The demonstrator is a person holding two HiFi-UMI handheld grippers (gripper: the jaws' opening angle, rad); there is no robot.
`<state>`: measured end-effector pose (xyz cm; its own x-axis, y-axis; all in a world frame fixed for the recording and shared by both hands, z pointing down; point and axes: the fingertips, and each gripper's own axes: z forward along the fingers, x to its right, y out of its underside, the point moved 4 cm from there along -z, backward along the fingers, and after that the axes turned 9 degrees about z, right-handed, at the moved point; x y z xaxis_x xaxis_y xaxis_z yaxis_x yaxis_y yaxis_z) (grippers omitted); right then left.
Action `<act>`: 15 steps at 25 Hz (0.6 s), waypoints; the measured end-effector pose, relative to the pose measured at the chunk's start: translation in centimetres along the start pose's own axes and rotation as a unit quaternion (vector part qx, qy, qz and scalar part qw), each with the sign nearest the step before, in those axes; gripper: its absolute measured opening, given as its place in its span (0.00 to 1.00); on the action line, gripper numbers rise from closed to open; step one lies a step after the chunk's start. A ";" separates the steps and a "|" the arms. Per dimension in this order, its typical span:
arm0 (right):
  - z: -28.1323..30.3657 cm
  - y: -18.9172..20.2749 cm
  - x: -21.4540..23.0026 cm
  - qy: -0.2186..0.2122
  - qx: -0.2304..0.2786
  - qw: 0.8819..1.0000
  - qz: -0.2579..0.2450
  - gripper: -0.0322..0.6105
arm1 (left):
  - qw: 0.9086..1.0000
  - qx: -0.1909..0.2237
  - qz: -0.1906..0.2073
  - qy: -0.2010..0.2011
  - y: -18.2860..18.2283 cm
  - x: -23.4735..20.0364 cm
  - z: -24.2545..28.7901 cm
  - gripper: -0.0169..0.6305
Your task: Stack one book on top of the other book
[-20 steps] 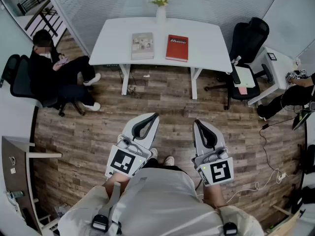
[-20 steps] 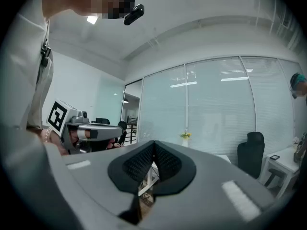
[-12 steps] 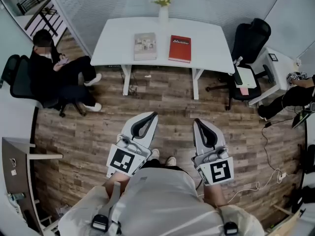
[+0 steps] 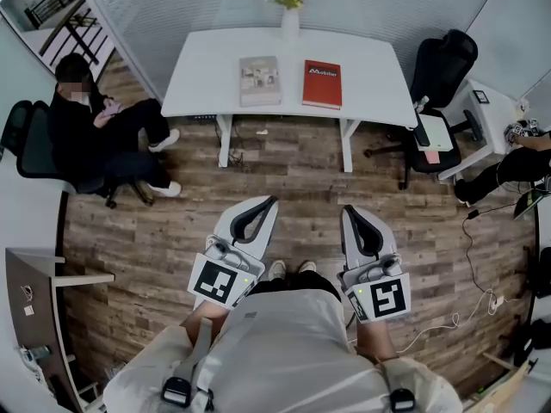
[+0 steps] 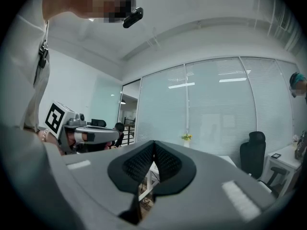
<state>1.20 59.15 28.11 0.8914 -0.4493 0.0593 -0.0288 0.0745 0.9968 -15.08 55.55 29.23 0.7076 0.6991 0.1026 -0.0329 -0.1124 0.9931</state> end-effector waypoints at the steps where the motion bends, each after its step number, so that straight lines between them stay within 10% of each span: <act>1: 0.2 0.0 -0.1 0.001 -0.001 1.000 0.000 0.06 | 1.000 0.000 -0.002 0.000 0.1 -0.2 0.0 0.03; 15: 1.6 0.4 2.5 0.017 -0.005 1.000 0.010 0.06 | 1.000 0.000 -0.005 0.011 0.8 -0.9 2.9 0.02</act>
<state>2.74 56.62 28.78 0.9052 -0.4179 0.0768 -0.0423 0.0912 0.9949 -13.72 52.75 29.74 0.6915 0.7161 0.0947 -0.0272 -0.1052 0.9941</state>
